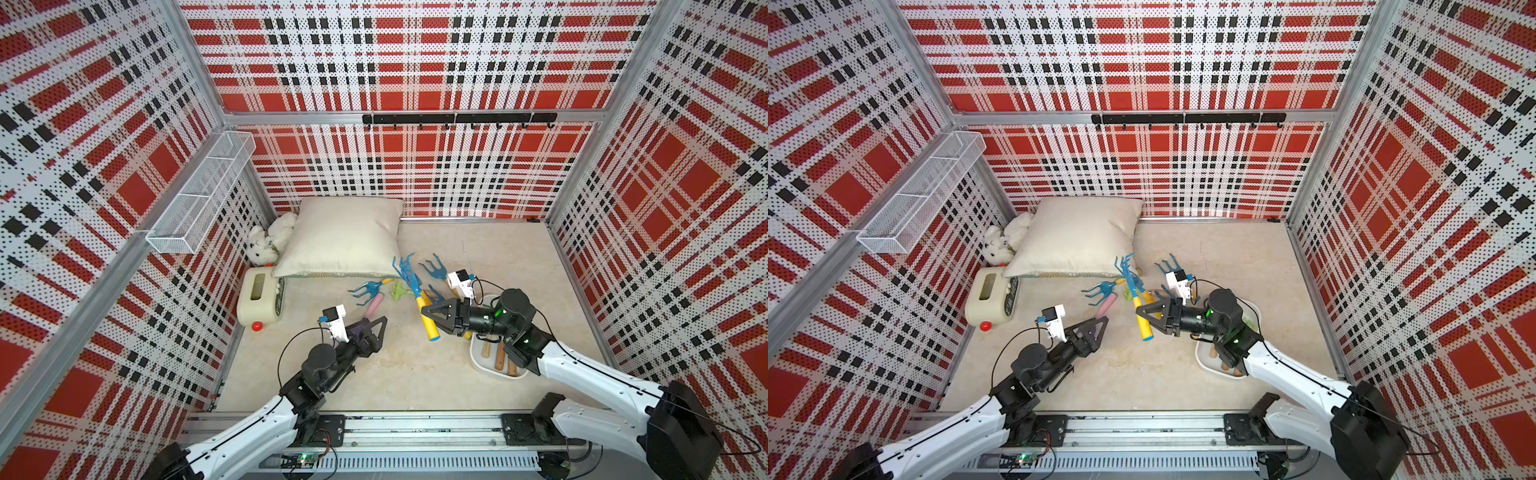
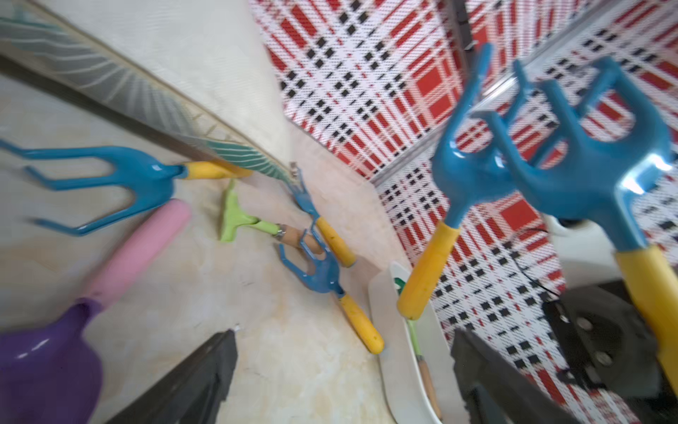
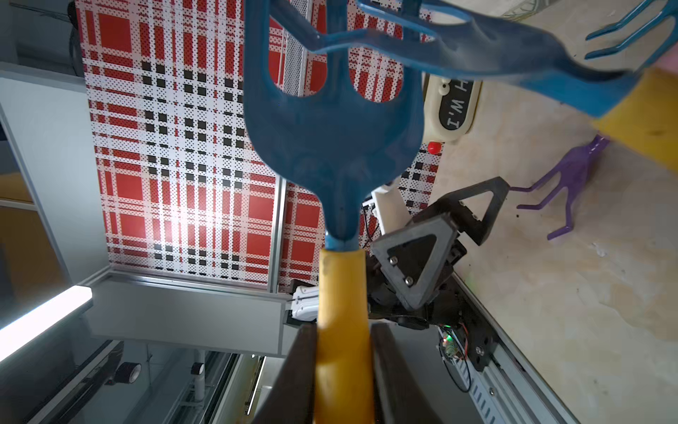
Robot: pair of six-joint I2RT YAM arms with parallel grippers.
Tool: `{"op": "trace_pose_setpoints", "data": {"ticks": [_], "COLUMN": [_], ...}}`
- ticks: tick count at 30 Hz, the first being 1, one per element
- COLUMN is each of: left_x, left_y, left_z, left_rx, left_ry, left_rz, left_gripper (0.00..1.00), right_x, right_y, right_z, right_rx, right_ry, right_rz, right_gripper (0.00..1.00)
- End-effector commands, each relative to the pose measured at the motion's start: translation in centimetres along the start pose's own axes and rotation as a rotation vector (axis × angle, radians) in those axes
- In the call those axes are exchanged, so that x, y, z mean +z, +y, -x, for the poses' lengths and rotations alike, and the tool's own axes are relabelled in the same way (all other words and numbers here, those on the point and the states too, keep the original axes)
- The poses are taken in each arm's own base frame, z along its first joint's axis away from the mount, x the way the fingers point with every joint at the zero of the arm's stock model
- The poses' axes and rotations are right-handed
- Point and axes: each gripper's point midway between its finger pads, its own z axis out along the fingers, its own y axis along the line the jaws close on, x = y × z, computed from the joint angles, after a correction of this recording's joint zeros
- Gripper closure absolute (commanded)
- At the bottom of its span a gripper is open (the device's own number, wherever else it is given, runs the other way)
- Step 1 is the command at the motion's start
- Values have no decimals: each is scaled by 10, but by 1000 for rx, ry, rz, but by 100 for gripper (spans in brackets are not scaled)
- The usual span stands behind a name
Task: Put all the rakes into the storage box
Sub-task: Pick up the rake at the center of the board, then place the rake in the storage box.
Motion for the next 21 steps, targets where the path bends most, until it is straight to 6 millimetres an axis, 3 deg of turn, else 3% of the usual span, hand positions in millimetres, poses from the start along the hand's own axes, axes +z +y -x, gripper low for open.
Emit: {"op": "trace_pose_setpoints", "data": {"ticks": [1, 7, 12, 17, 21], "left_x": [-14, -7, 16, 38, 46], "left_y": [-46, -72, -62, -32, -12], "left_z": [28, 17, 4, -2, -7], "left_rx": [131, 317, 353, 293, 255], "left_ry": [-169, -167, -110, -44, 8], "left_rz": [-198, -258, -183, -4, 114], "left_gripper": [1, 1, 0, 2, 3], "right_x": [4, 11, 8, -37, -83], "right_y": [38, 47, 34, 13, -13], "right_z": [3, 5, 13, 35, 37], "right_rx": [-23, -26, -81, -257, -274], "right_ry": [15, 25, -25, -208, -326], "right_rz": [102, 89, -56, -436, -649], "right_gripper": [100, 100, 100, 100, 100]}}
